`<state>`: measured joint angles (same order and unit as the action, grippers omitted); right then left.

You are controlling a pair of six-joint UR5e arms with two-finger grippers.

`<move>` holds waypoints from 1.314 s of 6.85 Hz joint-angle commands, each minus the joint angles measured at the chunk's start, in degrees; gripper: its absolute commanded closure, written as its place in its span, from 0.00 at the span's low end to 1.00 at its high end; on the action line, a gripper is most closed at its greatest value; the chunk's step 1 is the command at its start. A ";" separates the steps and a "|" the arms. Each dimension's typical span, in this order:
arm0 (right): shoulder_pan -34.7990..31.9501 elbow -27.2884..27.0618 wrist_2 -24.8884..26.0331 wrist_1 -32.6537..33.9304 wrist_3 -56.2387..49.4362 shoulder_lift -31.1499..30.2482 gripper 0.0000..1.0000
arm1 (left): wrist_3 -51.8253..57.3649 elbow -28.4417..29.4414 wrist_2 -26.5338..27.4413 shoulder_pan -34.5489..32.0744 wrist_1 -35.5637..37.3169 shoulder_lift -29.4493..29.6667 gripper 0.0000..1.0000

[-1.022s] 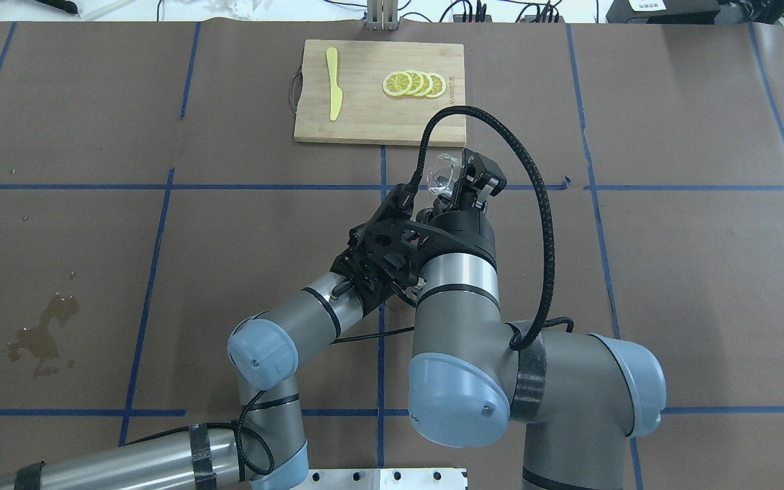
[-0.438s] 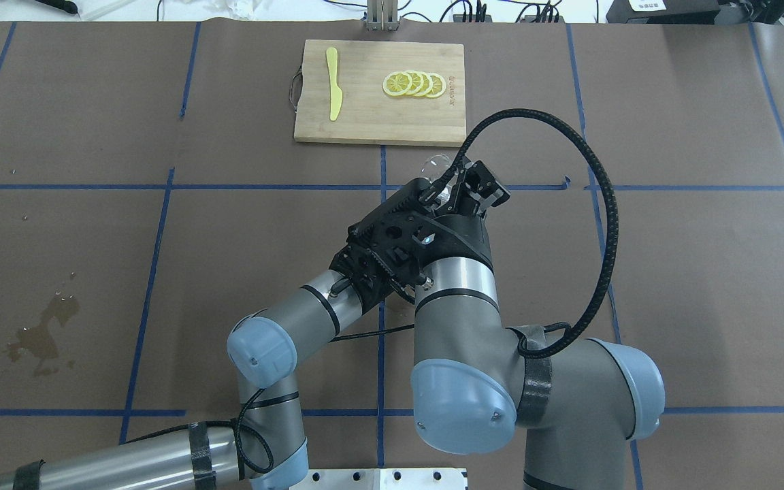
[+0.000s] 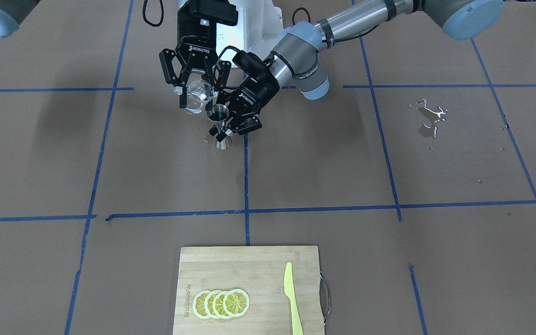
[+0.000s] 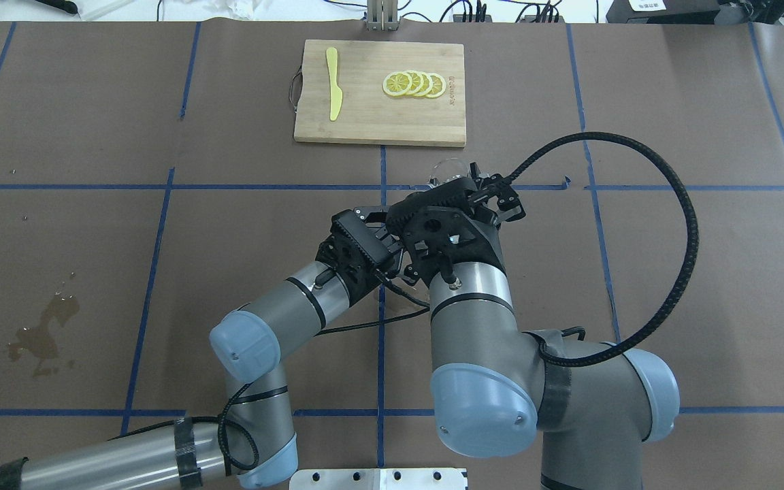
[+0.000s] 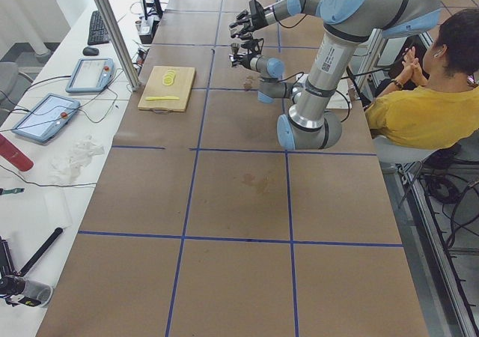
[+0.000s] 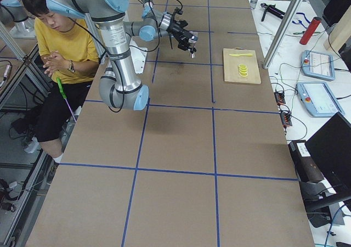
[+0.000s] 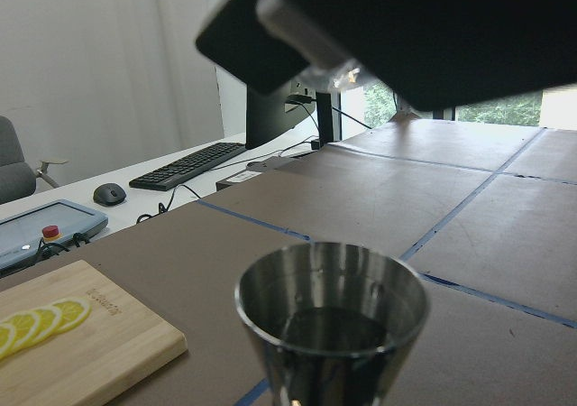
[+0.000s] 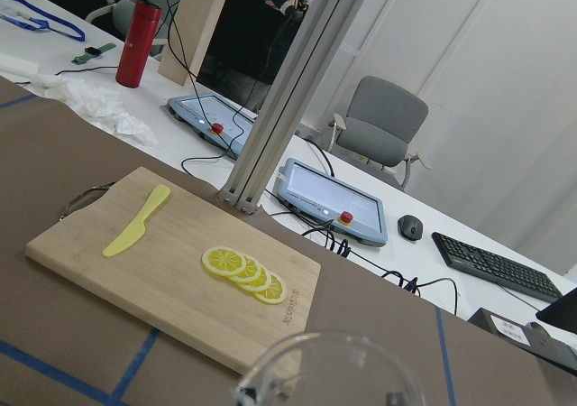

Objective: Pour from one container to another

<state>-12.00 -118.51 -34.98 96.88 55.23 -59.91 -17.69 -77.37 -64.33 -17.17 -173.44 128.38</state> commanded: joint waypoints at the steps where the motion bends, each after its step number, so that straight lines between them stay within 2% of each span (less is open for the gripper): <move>1: 0.13 -3.64 -3.31 -0.20 16.76 -4.50 1.00 | 0.12 -8.29 -0.01 -0.84 0.03 -7.41 1.00; 2: 0.04 -3.66 -3.51 -0.11 18.15 -6.60 1.00 | 0.12 -9.54 0.25 -1.45 0.03 -8.40 1.00; 5: -0.04 -3.57 -3.43 -0.20 22.81 -11.27 1.00 | -0.49 -18.67 0.78 -3.65 -0.93 -23.66 1.00; 6: -0.04 -3.57 -3.43 -0.20 22.82 -11.20 1.00 | -2.07 -18.78 0.96 -4.35 -3.37 -27.70 1.00; 7: -0.04 -3.13 -3.51 -0.11 22.82 -11.28 1.00 | -2.26 -18.34 0.96 -4.45 -8.96 -33.83 1.00; 8: 0.13 -3.04 -3.60 -0.11 22.73 -11.11 1.00 | -2.95 -18.51 4.27 -4.45 -14.15 -38.94 1.00; 9: 0.22 -3.04 -3.69 -0.20 22.73 -10.76 1.00 | -3.74 -18.17 10.91 -4.45 -14.90 -41.69 1.00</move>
<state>-11.90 -121.62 -38.57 96.74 77.98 -70.95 -20.57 -95.73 -59.35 -21.58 -185.65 90.99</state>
